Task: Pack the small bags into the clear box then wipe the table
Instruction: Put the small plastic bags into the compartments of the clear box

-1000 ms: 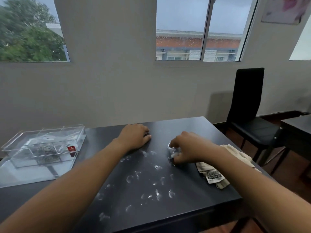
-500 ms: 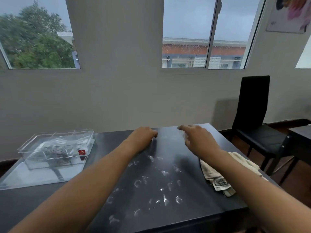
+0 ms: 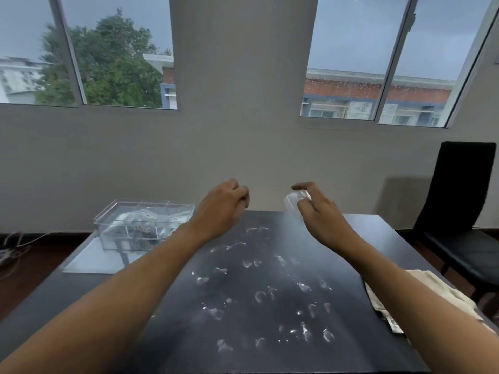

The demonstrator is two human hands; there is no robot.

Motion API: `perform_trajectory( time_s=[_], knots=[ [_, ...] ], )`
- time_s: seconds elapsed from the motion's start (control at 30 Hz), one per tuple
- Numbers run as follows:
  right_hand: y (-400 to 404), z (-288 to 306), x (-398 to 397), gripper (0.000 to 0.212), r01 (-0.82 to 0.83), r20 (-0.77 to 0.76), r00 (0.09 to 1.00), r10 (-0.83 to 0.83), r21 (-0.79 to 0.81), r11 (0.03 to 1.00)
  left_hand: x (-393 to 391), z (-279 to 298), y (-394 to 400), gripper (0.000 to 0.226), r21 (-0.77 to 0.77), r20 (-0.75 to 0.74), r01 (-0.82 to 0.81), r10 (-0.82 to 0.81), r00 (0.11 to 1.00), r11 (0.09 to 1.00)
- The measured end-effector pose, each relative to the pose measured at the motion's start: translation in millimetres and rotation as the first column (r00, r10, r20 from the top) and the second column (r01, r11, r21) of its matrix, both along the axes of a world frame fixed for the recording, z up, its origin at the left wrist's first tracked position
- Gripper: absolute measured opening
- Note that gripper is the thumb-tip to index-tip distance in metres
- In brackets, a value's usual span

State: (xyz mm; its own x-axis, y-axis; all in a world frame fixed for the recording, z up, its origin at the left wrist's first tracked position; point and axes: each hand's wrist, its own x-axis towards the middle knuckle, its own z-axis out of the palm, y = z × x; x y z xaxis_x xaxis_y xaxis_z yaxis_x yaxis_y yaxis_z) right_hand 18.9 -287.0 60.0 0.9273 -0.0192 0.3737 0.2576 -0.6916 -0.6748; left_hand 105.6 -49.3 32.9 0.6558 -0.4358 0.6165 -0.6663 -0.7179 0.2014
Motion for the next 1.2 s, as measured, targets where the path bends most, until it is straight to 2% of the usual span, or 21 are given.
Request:
perform_trajectory(
  time_s=[0.13, 0.2, 0.3, 0.47, 0.6, 0.73, 0.8, 0.87, 0.93, 1.03, 1.1, 1.2],
  knots=[
    [44, 4, 15, 0.031, -0.075, -0.029, 0.997, 0.078, 0.095, 0.993, -3, 14, 61, 0.021, -0.082, -0.014, -0.071, 0.07, 0.997, 0.994],
    [67, 3, 24, 0.035, -0.115, -0.031, 0.992, 0.119, 0.09, 0.989, -5, 20, 95, 0.019, -0.132, -0.008, -0.113, 0.113, 0.994, 0.985],
    [98, -1, 36, 0.045, -0.184, -0.031, 0.982, 0.184, 0.007, 0.983, -10, 26, 146, 0.019, -0.184, 0.042, -0.158, 0.169, 0.985, 0.97],
    [142, -11, 64, 0.031, -0.232, -0.007, 0.972, 0.233, -0.149, 0.961, -12, 8, 209, 0.015, -0.34, 0.044, -0.247, 0.277, 0.96, 0.908],
    [171, -10, 82, 0.04, -0.242, 0.159, 0.951, 0.266, -0.154, 0.958, -11, -18, 217, 0.021, -0.245, 0.004, -0.231, 0.239, 0.971, 0.942],
    [192, -12, 105, 0.018, -0.121, 0.406, 0.884, 0.233, -0.282, 0.952, -6, -29, 214, 0.024, -0.088, -0.053, -0.259, 0.255, 0.965, 0.962],
    [200, -12, 116, 0.018, -0.087, 0.43, 0.868, 0.25, -0.364, 0.927, -4, -32, 213, 0.025, -0.003, -0.085, -0.268, 0.267, 0.96, 0.963],
    [208, -17, 123, 0.022, -0.133, 0.402, 0.861, 0.313, -0.418, 0.899, -3, -35, 211, 0.031, 0.085, -0.095, -0.262, 0.269, 0.958, 0.961],
    [213, -26, 130, 0.028, -0.227, 0.339, 0.834, 0.435, -0.508, 0.831, -3, -37, 208, 0.036, 0.126, -0.081, -0.264, 0.275, 0.958, 0.956],
    [221, -44, 125, 0.056, -0.326, 0.09, 0.873, 0.48, -0.625, 0.71, -3, -41, 208, 0.038, 0.142, -0.076, -0.28, 0.292, 0.953, 0.949],
    [221, -52, 118, 0.072, -0.367, -0.019, 0.892, 0.451, -0.614, 0.699, -2, -44, 210, 0.039, 0.14, -0.073, -0.281, 0.293, 0.953, 0.949],
    [213, -54, 113, 0.079, -0.425, -0.037, 0.877, 0.48, -0.527, 0.736, -1, -45, 211, 0.039, 0.119, -0.092, -0.268, 0.279, 0.956, 0.956]
  ],
)
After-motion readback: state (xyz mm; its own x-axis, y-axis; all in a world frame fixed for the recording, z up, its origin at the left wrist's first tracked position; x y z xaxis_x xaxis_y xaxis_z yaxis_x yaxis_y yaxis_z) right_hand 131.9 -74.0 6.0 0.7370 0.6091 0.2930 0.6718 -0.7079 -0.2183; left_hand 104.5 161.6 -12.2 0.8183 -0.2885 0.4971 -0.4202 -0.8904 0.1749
